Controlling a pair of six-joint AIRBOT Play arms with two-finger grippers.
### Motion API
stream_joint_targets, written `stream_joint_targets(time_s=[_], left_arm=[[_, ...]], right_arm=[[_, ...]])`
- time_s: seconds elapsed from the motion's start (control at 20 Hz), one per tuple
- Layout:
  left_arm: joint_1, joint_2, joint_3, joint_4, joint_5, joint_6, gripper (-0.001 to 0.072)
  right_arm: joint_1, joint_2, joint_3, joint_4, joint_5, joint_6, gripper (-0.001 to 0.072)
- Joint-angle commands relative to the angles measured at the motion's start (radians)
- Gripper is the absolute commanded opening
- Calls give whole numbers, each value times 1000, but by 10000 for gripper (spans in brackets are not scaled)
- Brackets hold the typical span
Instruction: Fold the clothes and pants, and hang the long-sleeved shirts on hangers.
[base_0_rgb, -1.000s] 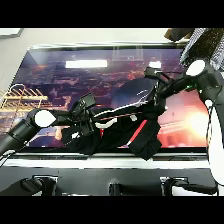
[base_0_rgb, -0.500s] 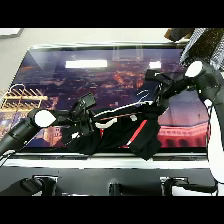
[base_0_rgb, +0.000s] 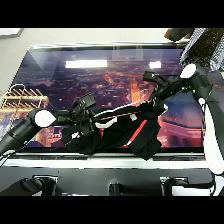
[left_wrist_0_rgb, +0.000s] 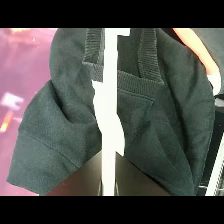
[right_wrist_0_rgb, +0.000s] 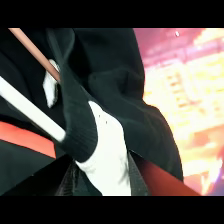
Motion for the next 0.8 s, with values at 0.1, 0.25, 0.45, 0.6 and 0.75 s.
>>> stream_joint_targets(time_s=[0.1,0.25,0.45,0.6,0.75], left_arm=[[1,1,0,0,0,2,40],[1,1,0,0,0,2,40],[1,1,0,0,0,2,40],[1,1,0,0,0,2,40],[1,1,0,0,0,2,40]], right_arm=[[1,-2,0,42,42,-2,351],[1,12,0,41,42,-2,351],[1,30,0,43,48,-2,217],[1,31,0,69,49,-2,217],[11,31,0,72,50,-2,226]])
